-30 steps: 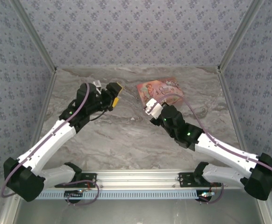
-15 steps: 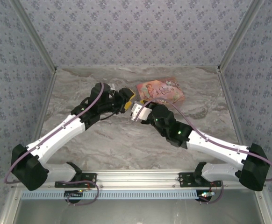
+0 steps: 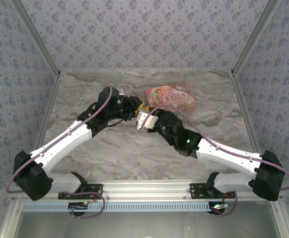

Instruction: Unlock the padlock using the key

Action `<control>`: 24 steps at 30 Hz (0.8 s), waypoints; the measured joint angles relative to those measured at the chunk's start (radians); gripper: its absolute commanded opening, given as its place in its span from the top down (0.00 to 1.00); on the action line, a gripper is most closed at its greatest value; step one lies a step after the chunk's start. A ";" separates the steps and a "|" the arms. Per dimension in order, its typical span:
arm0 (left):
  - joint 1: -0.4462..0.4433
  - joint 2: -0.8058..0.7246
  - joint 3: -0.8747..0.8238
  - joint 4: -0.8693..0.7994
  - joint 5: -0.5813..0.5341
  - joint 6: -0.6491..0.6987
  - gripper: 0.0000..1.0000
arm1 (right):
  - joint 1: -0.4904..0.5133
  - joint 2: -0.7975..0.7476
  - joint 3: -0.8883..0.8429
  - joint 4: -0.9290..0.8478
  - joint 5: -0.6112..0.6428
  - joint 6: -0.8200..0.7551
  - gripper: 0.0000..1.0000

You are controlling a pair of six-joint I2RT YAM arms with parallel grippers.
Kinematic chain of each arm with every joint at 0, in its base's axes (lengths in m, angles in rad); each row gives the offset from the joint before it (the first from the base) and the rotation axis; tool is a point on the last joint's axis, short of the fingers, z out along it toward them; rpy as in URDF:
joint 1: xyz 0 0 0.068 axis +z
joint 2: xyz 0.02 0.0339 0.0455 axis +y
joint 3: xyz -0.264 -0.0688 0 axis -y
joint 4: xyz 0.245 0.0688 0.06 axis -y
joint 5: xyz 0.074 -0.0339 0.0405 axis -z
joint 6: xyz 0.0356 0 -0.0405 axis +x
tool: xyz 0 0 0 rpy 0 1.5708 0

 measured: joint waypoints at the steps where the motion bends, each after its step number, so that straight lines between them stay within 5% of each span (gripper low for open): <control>1: 0.000 0.001 0.002 0.000 0.000 0.000 0.81 | 0.000 0.000 0.000 0.000 0.000 0.000 1.00; 16: 0.001 0.010 0.013 -0.025 -0.002 0.002 1.00 | 0.000 0.005 0.003 0.003 0.016 0.000 1.00; 24: 0.000 0.011 0.015 -0.027 -0.003 0.003 0.80 | 0.002 0.021 0.005 0.009 0.026 0.000 1.00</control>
